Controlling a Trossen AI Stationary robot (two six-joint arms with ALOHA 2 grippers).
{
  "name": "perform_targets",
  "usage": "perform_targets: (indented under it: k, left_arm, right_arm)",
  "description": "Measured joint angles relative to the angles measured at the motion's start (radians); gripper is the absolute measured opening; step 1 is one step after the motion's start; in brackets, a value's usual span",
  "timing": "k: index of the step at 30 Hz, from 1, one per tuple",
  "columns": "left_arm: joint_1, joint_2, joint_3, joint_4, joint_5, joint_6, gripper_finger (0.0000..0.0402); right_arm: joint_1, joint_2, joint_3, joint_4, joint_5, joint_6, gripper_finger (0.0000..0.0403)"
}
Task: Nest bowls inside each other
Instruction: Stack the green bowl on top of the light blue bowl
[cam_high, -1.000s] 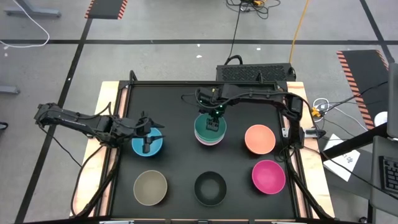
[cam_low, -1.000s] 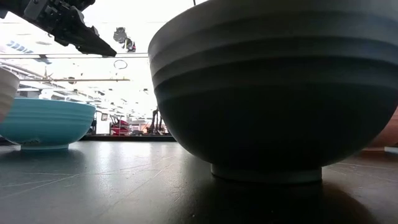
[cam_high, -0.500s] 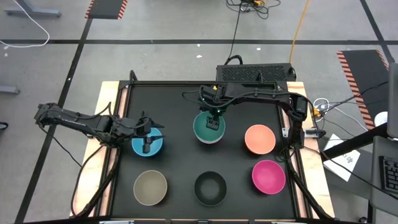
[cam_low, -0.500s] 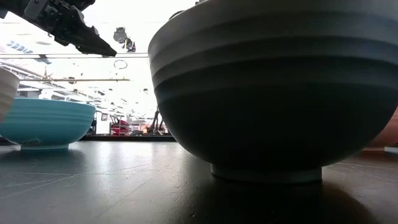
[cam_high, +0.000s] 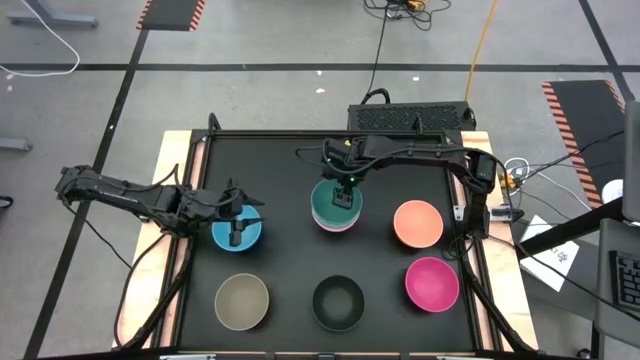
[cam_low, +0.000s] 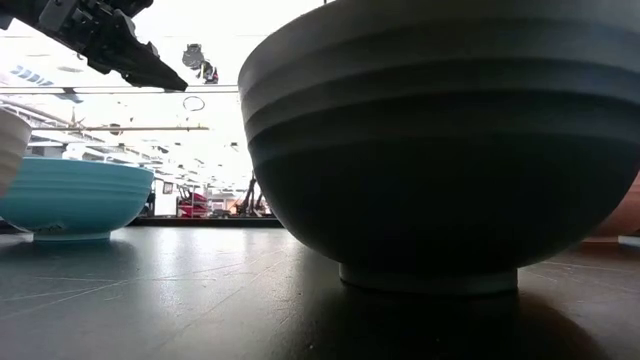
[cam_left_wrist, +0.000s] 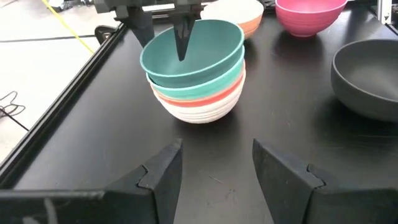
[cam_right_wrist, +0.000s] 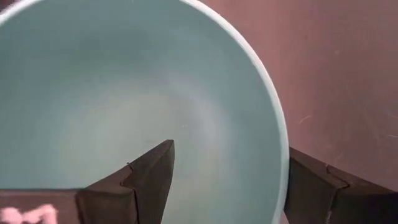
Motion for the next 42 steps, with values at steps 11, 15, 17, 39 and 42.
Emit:
perform_targets:
  k: [11,15,17,39,42]
  left_arm:
    - [0.017,0.098,-0.001,0.220,0.005,0.066,0.0198]
    - [0.065,0.187,0.000,0.359,0.078,0.121,0.0198]
    - [0.099,0.235,0.000,0.421,0.133,0.128,0.0198]
    - [0.343,0.662,0.000,0.919,0.587,0.052,0.0198]
    - [0.348,0.682,0.000,0.954,0.590,0.047,0.0198]
  right_arm:
    - [0.002,0.001,-0.004,0.014,-0.001,-0.012,0.0245]
    - [0.003,-0.007,-0.005,0.018,-0.005,-0.016,0.0245]
    - [0.003,-0.011,-0.005,0.019,-0.005,-0.016,0.0245]
    - [0.005,-0.015,-0.006,0.040,-0.002,-0.016,0.0245]
    - [0.005,-0.015,-0.006,0.041,-0.002,-0.016,0.0245]
